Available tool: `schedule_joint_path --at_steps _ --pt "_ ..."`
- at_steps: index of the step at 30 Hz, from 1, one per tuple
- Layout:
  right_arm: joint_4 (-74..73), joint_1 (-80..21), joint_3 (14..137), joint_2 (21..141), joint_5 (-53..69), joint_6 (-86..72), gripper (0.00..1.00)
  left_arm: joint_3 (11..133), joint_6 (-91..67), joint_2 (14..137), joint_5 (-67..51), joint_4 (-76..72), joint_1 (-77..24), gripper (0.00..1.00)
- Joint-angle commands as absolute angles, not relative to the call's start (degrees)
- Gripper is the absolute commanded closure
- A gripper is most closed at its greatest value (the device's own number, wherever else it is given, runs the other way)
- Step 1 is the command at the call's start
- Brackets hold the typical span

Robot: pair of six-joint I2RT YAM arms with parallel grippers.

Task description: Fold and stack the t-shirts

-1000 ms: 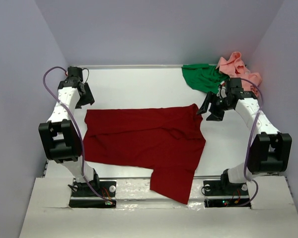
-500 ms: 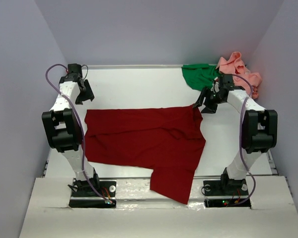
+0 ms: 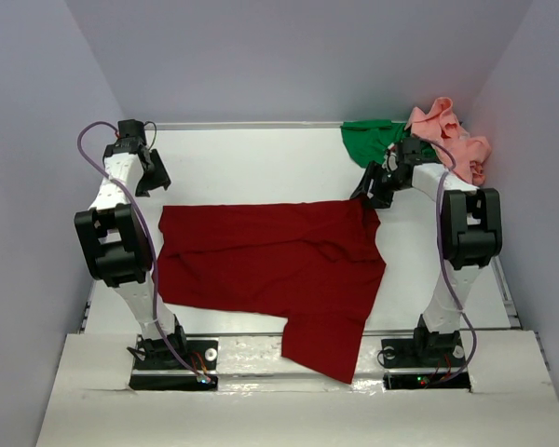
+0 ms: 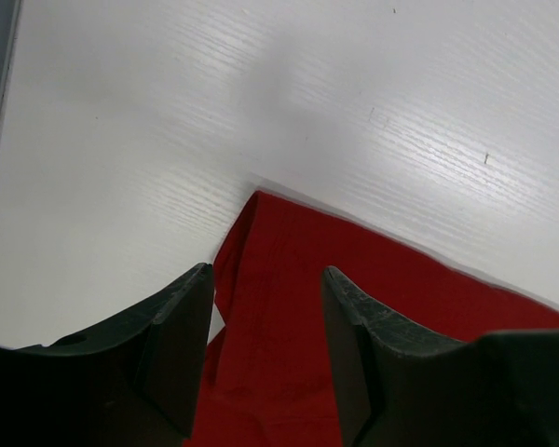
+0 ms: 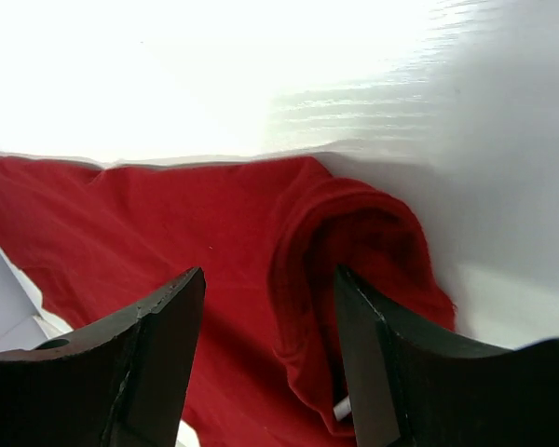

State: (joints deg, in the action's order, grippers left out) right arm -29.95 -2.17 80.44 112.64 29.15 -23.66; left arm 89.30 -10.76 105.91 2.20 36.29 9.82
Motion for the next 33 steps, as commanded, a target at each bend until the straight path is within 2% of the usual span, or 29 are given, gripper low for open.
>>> schedule_joint_path --at_steps 1,7,8,11,20,24,26,33 --pt "-26.4 -3.5 82.8 114.3 30.8 -24.9 0.39 90.0 -9.8 105.4 1.1 37.4 10.4 0.41" --pt "-25.4 -4.7 82.5 116.0 31.6 -25.8 0.67 89.2 -9.5 105.7 0.3 38.1 10.9 0.41" --pt "-25.2 -4.7 82.5 116.1 31.4 -25.9 0.80 89.0 -9.5 105.8 0.3 38.1 11.1 0.41" --pt "-25.2 -4.7 83.2 116.9 30.8 -25.8 0.98 88.7 -9.3 105.9 0.3 38.3 11.5 0.41" --pt "-25.8 -4.7 87.0 119.1 30.2 -25.6 1.00 87.3 -9.1 108.2 -3.3 39.0 12.2 0.42" --pt "-26.0 -4.7 87.5 119.3 30.1 -25.6 1.00 85.6 -9.2 111.1 -8.3 38.8 12.3 0.53" --pt "-26.0 -4.7 87.5 119.2 30.1 -25.5 1.00 85.1 -9.7 111.6 -10.5 38.6 12.3 0.55" --pt "-26.1 -4.7 87.5 119.1 30.2 -25.7 1.00 83.4 -9.8 112.1 -10.0 38.8 12.3 0.53"
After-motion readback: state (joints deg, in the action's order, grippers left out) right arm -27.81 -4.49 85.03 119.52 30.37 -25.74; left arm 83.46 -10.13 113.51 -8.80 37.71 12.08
